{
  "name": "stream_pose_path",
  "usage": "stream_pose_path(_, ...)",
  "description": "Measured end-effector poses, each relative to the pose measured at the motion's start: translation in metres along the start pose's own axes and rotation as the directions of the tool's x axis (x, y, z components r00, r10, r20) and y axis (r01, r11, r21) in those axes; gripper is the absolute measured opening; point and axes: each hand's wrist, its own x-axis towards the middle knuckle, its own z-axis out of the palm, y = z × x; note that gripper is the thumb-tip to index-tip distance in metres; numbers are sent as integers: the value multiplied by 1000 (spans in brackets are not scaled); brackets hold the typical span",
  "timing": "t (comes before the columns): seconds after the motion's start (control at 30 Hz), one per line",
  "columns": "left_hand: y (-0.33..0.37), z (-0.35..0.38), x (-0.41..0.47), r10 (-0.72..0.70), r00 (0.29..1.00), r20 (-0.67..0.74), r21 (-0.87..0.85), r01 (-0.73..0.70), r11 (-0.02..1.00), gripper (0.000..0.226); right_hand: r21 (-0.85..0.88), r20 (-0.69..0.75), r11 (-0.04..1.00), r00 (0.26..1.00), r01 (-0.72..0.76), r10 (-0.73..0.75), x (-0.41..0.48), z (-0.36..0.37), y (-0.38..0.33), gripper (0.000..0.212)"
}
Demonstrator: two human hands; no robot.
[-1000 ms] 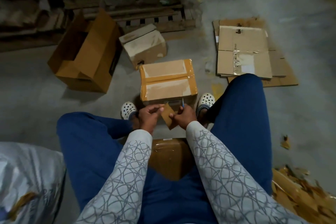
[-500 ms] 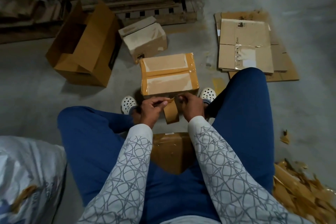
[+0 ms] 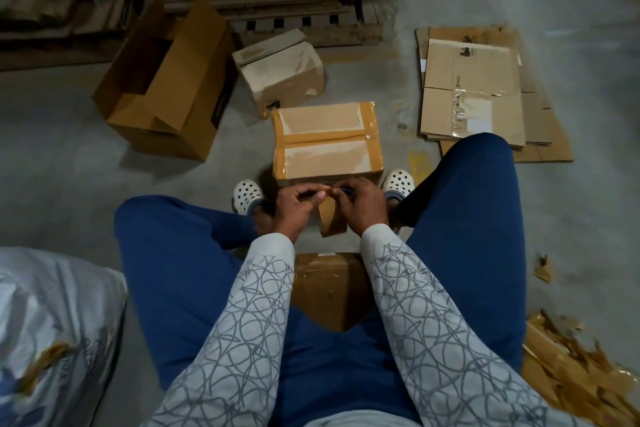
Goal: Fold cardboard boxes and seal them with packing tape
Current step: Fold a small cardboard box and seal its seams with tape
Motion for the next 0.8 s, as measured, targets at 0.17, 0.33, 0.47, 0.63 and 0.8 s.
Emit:
stream_pose_path(0.17, 4, 4, -3, -16, 999, -48, 48, 18, 999, 22, -30, -83, 999, 996, 27, -29, -5, 8, -2, 15)
stream_pose_path(0.33, 10, 3, -7, -15, 996, -87, 101, 24, 995, 23, -10, -154, 995, 983, 97, -97, -8, 11, -5, 8)
stream_pose_path(0.47, 14, 5, -6, -7, 995, -100, 206, 28, 978, 22, -7, -160, 993, 980, 119, -119, -7, 10, -5, 8)
stream_pose_path(0.63, 16, 10, -8, 23, 990, -141, 254, 14, 967, 43, -41, -157, 993, 980, 114, -119, -7, 11, -3, 9)
stream_pose_path(0.8, 11, 5, 1, -42, 984, -174, 165, 71, 984, 63, -35, -131, 993, 984, 116, -120, -7, 10, -3, 6)
